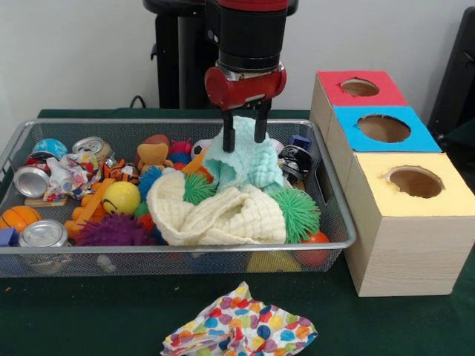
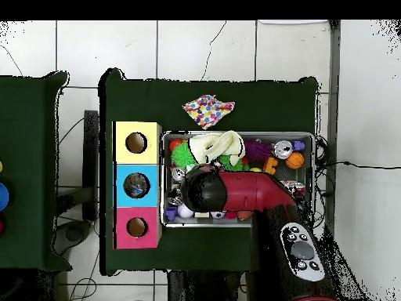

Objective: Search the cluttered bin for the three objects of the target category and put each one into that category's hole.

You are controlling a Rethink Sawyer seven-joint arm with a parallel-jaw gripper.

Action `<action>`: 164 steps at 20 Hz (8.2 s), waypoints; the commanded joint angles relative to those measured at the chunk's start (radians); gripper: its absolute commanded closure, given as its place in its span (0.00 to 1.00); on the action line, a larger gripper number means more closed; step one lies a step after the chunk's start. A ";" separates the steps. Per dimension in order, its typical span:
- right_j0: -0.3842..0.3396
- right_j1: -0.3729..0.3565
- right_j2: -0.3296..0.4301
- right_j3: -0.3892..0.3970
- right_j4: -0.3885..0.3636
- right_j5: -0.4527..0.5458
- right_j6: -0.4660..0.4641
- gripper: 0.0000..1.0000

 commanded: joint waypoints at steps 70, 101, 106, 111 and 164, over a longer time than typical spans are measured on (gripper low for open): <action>-0.181 0.012 0.177 -0.103 -0.216 0.171 -0.030 1.00; -0.073 -0.025 0.143 0.052 -0.131 0.074 0.188 1.00; -0.069 -0.023 0.145 0.080 -0.103 0.043 0.192 1.00; -0.053 -0.040 0.122 0.099 -0.087 0.021 0.207 1.00; -0.149 0.226 0.108 0.018 -0.146 -0.172 0.112 0.00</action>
